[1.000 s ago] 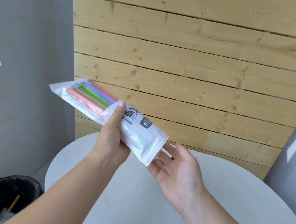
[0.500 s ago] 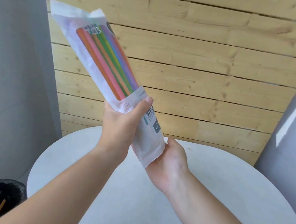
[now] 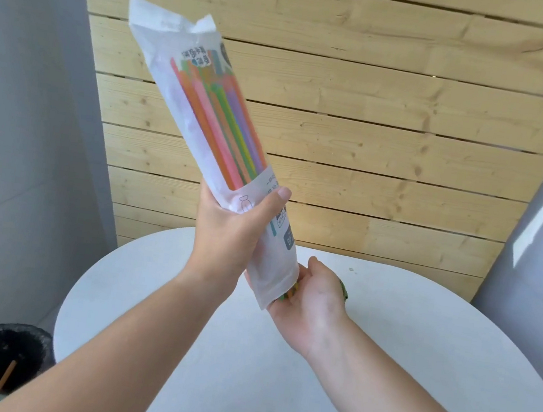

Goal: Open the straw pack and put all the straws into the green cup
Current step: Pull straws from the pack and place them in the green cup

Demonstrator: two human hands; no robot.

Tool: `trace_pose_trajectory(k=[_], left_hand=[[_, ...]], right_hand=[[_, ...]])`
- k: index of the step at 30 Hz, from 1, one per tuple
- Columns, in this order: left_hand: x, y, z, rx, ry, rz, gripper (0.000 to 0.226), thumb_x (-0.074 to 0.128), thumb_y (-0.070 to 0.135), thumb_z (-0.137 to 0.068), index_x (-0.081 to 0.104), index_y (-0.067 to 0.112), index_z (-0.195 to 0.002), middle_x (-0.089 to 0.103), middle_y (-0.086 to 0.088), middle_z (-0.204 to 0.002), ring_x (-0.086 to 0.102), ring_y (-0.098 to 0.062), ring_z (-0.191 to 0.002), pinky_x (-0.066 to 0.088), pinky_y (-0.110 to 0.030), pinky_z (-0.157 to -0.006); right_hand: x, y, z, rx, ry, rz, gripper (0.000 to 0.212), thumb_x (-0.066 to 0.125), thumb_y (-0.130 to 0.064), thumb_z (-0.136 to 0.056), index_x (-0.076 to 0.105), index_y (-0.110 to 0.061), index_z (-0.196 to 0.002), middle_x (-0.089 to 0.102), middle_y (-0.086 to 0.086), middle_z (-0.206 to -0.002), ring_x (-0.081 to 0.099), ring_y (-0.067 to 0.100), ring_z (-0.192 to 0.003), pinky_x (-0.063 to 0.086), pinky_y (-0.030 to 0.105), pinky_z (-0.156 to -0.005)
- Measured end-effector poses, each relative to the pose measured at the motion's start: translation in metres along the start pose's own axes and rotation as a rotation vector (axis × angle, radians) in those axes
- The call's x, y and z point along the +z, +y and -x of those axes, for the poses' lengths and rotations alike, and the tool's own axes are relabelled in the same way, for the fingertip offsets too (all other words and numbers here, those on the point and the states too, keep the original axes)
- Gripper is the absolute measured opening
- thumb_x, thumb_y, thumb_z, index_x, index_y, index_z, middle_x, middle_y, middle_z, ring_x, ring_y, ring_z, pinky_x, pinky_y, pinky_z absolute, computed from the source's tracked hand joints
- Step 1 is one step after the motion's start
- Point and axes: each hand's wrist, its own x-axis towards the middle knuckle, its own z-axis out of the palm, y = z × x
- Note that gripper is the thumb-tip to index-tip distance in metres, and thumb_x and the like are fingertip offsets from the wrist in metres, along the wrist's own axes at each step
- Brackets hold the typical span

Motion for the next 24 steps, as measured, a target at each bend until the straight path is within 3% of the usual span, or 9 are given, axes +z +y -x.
trace_pose_trajectory(k=[5,9,13,15,18,20,22,24], left_hand=[[-0.005,-0.010,0.002,-0.093,0.041,0.078,0.048,0.081,0.018,-0.082,0.058,0.007,-0.123,0.064,-0.004,-0.095,0.067,-0.023,-0.090,0.059,-0.042,-0.086],[-0.011,-0.021,0.008,-0.246,0.016,0.140,0.043,0.082,0.022,-0.082,0.062,0.007,-0.117,0.065,-0.009,-0.099,0.069,-0.028,-0.099,0.057,-0.049,-0.094],[-0.016,-0.030,0.018,-0.370,-0.034,0.234,0.039,0.078,0.019,-0.087,0.063,0.006,-0.121,0.069,-0.016,-0.109,0.070,-0.037,-0.113,0.056,-0.052,-0.098],[-0.018,-0.031,0.016,-0.405,0.012,0.258,0.050,0.078,0.020,-0.088,0.060,-0.002,-0.129,0.071,-0.019,-0.117,0.067,-0.042,-0.121,0.055,-0.056,-0.101],[-0.023,-0.029,0.010,-0.429,0.118,0.281,0.054,0.075,0.024,-0.092,0.058,0.000,-0.138,0.069,-0.022,-0.132,0.066,-0.040,-0.124,0.054,-0.056,-0.102],[-0.026,-0.027,0.009,-0.454,0.185,0.308,0.052,0.073,0.025,-0.094,0.059,0.003,-0.139,0.069,-0.018,-0.133,0.068,-0.034,-0.123,0.057,-0.050,-0.100],[-0.027,-0.025,0.011,-0.487,0.221,0.337,0.047,0.071,0.024,-0.096,0.061,0.006,-0.138,0.074,-0.012,-0.127,0.070,-0.028,-0.120,0.061,-0.043,-0.093],[-0.025,-0.025,0.013,-0.524,0.242,0.368,0.044,0.071,0.023,-0.096,0.063,0.008,-0.136,0.075,-0.009,-0.126,0.072,-0.025,-0.117,0.061,-0.042,-0.092]], right_hand=[[0.003,-0.002,0.004,-0.001,0.088,0.092,0.042,0.041,-0.032,-0.104,0.066,-0.001,-0.117,0.073,0.017,-0.116,0.070,0.032,-0.110,0.056,0.043,-0.092],[0.001,-0.009,-0.002,-0.030,0.180,0.143,0.027,0.055,-0.022,-0.092,0.069,-0.007,-0.110,0.077,0.008,-0.111,0.074,0.026,-0.097,0.059,0.040,-0.087],[0.004,-0.019,-0.001,-0.130,0.162,0.275,0.019,0.053,-0.011,-0.088,0.072,-0.007,-0.090,0.074,0.014,-0.102,0.069,0.029,-0.084,0.059,0.037,-0.074],[0.006,-0.022,0.002,-0.176,0.108,0.309,0.022,0.052,-0.018,-0.096,0.070,-0.006,-0.092,0.073,0.012,-0.096,0.069,0.027,-0.082,0.060,0.038,-0.075],[0.004,-0.026,0.003,-0.252,0.013,0.455,0.036,0.049,-0.037,-0.102,0.068,-0.007,-0.103,0.074,0.011,-0.095,0.073,0.025,-0.083,0.061,0.043,-0.082],[0.003,-0.027,0.006,-0.338,-0.001,0.640,0.039,0.047,-0.043,-0.101,0.068,-0.009,-0.102,0.070,0.009,-0.084,0.069,0.022,-0.070,0.062,0.038,-0.069],[-0.001,-0.028,0.005,-0.459,0.037,0.772,0.042,0.048,-0.046,-0.099,0.065,-0.008,-0.096,0.061,0.006,-0.077,0.059,0.020,-0.060,0.053,0.033,-0.055],[-0.005,-0.027,0.002,-0.586,0.069,0.852,0.045,0.051,-0.047,-0.097,0.058,-0.004,-0.087,0.055,-0.002,-0.064,0.049,0.018,-0.053,0.042,0.031,-0.054]])
